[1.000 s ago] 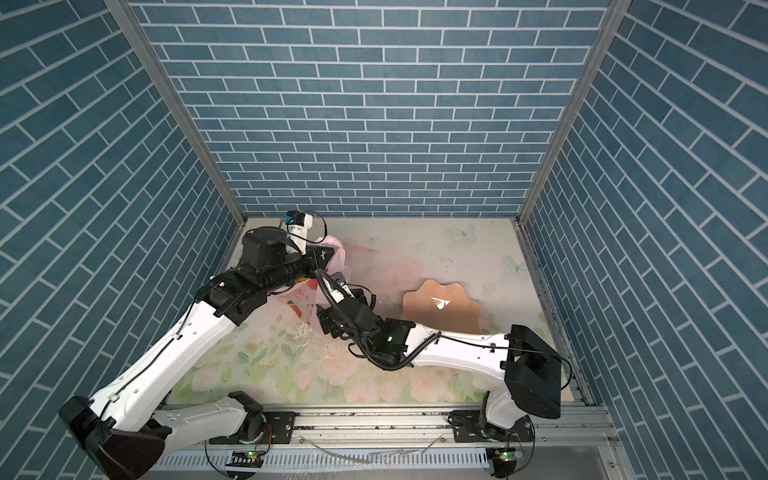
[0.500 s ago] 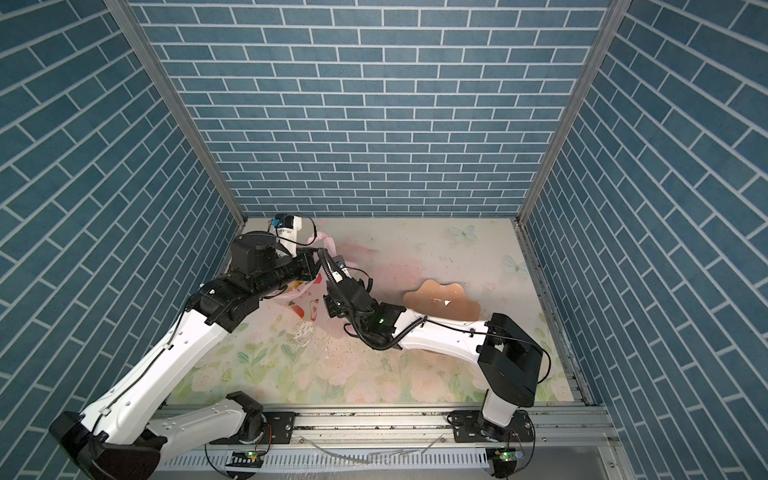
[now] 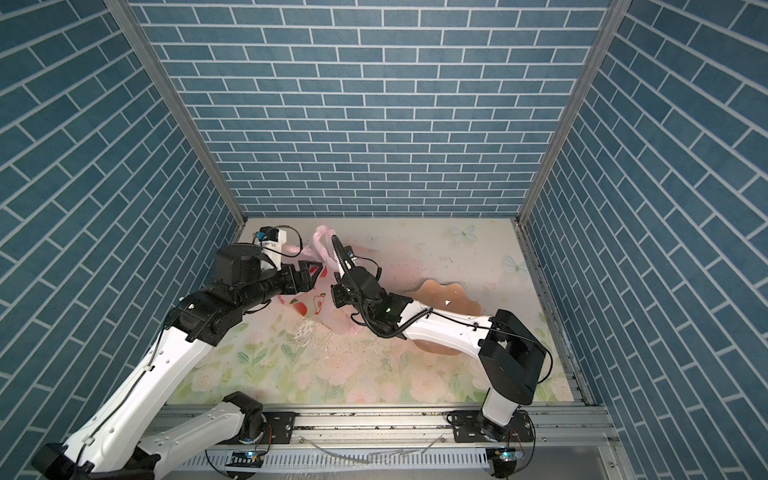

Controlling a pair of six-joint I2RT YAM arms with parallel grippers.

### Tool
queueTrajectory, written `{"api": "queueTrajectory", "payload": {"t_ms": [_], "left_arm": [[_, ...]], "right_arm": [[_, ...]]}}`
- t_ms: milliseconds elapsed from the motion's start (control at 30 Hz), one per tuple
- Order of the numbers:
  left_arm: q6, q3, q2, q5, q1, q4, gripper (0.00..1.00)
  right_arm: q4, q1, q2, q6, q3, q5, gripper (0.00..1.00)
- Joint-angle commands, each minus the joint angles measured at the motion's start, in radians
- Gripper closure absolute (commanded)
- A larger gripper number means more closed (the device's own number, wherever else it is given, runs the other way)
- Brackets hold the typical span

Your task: Take the fake fruits out of the plastic bag

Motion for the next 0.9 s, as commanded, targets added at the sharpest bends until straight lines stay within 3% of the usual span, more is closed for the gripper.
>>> {"api": "queueTrajectory", "payload": {"t_ms": [0, 233, 467, 667, 767, 867], "left_arm": [[0.051, 0.037, -0.049, -0.048, 0.018, -0.103, 0.02], [0.141, 0.079, -0.138, -0.209, 0.029, -0.24, 0.01], [0.255, 0.083, -0.085, -0.301, 0.055, -0.184, 0.01], [0.369, -0.079, -0.12, -0.183, 0.061, 0.124, 0.01], [0.407, -0.1, -0.093, -0.143, 0.059, 0.155, 0.01], [0.42, -0.111, -0.059, -0.173, 0.063, 0.166, 0.01]], "right_arm": [[-0.006, -0.012, -0.042, 0.016, 0.015, -0.047, 0.95], [-0.027, -0.041, -0.053, 0.032, 0.016, -0.104, 0.97], [-0.043, -0.057, -0.071, 0.026, 0.008, -0.161, 0.98], [-0.045, -0.068, -0.079, 0.027, -0.001, -0.188, 0.99], [-0.046, -0.074, -0.084, 0.027, -0.007, -0.198, 0.99], [-0.05, -0.077, -0.088, 0.028, -0.006, -0.208, 0.99]]}}
